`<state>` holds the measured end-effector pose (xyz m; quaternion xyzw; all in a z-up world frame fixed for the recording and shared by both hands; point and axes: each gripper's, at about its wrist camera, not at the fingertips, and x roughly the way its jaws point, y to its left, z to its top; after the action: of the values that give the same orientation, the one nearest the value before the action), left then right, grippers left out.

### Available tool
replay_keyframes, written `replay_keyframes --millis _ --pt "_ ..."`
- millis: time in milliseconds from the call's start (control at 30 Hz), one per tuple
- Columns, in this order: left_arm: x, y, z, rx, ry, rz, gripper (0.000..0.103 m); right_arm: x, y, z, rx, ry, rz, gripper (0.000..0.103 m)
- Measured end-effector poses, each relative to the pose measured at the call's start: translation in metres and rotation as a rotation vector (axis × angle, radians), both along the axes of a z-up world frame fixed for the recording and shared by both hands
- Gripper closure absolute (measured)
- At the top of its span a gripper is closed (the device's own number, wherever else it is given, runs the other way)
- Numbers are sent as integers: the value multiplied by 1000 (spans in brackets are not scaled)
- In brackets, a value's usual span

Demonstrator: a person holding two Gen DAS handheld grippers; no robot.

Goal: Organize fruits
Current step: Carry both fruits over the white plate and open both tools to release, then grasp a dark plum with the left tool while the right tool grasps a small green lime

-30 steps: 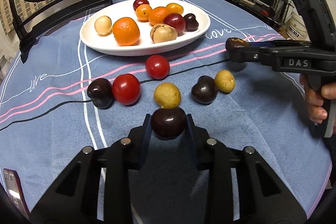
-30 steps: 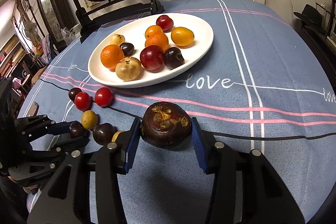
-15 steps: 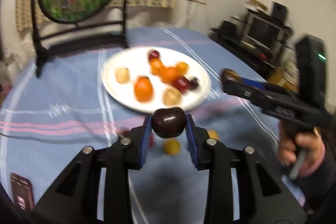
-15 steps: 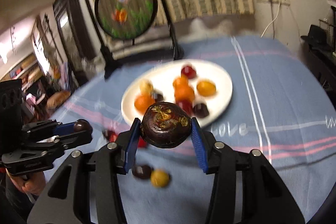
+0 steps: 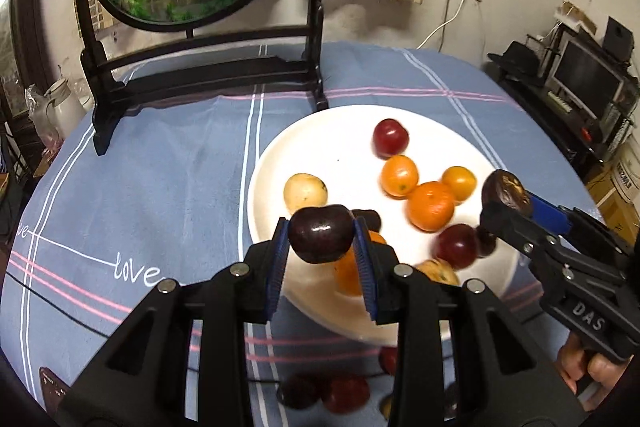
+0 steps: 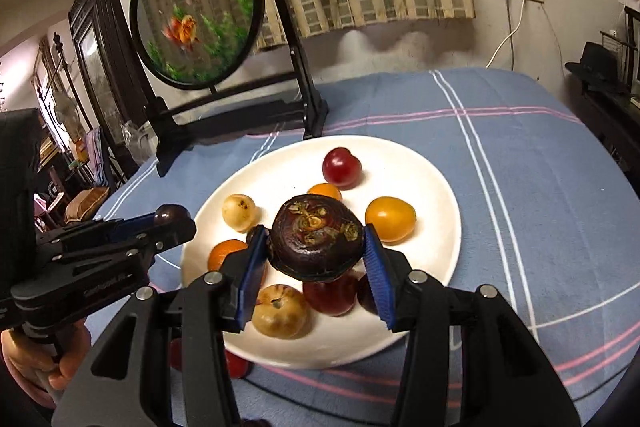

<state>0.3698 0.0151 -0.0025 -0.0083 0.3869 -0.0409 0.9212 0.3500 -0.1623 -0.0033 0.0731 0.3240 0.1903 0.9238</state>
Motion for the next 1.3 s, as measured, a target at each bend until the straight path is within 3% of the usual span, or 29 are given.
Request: replay_keyframes --millis 400,433,467,533,667,767,900,1033,1167,1300 --pt "24 -3 -16 6 51 35 69 22 0 -9 -26 34 16 55" --pt "24 -4 -15 10 48 39 61 22 1 -9 -33 40 21 51" --pt "23 -4 -14 19 40 47 47 21 3 -9 -45 43 25 49" --pt "15 -4 -6 41 12 67 32 18 5 -5 -64 40 20 47" --pt "-16 9 16 40 -41 83 16 -2 0 13 -31 13 38 46" --pt "-49 27 23 52 -89 130 9 -25 -1 17 -49 -9 70 46" --pt "-88 50 2 31 -92 171 9 -55 -2 1 -92 34 135 46" --pt "-105 65 -22 38 -29 215 9 -84 -5 -21 -128 91 184 46" --pt "-112 77 -19 -21 -37 246 9 -104 -3 -31 -170 125 215 50" --pt "-115 74 -15 13 -71 257 9 -110 0 -34 -180 143 239 57"
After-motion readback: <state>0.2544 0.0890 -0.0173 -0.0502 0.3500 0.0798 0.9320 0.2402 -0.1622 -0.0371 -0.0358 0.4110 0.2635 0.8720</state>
